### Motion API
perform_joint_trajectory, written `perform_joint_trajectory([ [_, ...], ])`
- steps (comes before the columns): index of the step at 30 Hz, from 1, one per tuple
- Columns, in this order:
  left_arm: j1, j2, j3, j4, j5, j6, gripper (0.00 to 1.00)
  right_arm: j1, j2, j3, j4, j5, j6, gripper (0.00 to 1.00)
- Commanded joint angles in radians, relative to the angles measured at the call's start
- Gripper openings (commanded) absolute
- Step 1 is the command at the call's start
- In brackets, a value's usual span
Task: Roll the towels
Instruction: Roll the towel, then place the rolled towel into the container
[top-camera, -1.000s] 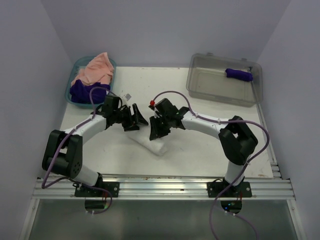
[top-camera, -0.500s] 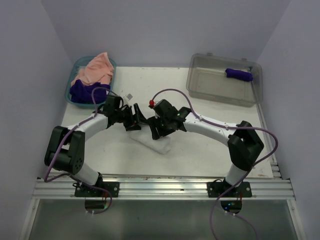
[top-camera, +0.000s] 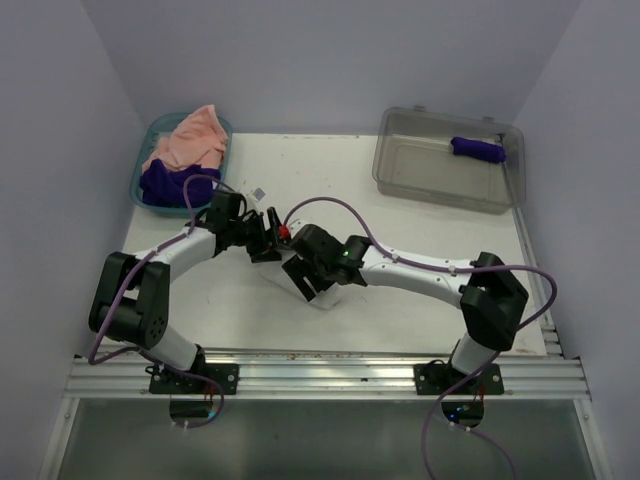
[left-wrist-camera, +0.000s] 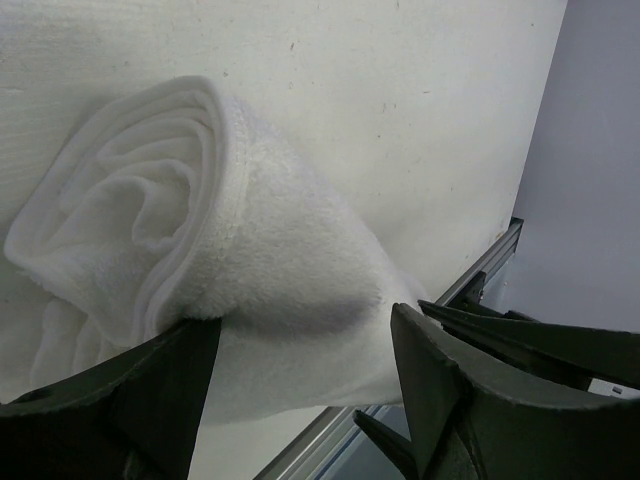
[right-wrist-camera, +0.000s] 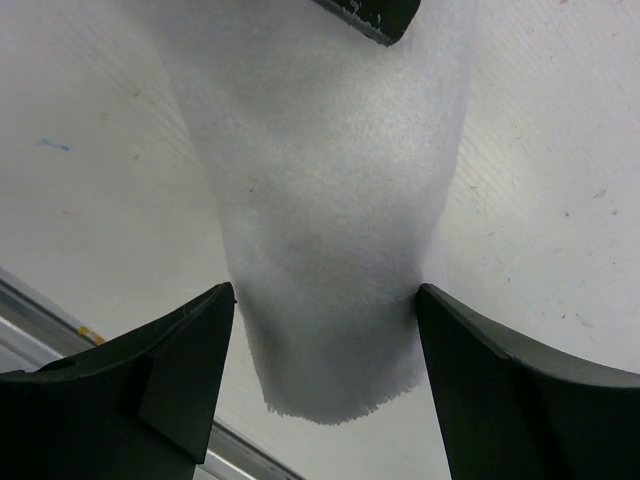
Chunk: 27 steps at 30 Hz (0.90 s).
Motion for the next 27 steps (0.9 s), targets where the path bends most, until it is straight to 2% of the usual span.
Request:
perform_joint_trajectory([
  [1, -0.003, 0.01, -0.012, -0.032, -0.042, 0.034, 0.74, 0.016, 0.039, -0.015, 0.009, 0.091, -0.037, 0.77],
  [21, -0.003, 0.017, -0.015, -0.034, -0.046, 0.038, 0.74, 0.086, 0.23, -0.013, 0.099, 0.163, -0.029, 0.76],
  [25, -0.003, 0.013, -0.009, -0.043, -0.046, 0.041, 0.74, 0.085, 0.276, -0.016, 0.121, 0.162, -0.02, 0.69],
  [26, -0.002, 0.011, -0.009, -0.049, -0.046, 0.043, 0.74, 0.085, 0.282, -0.015, 0.122, 0.162, -0.015, 0.61],
  [27, -0.002, 0.01, -0.004, -0.052, -0.046, 0.046, 0.74, 0.085, 0.289, -0.018, 0.128, 0.16, -0.014, 0.57],
])
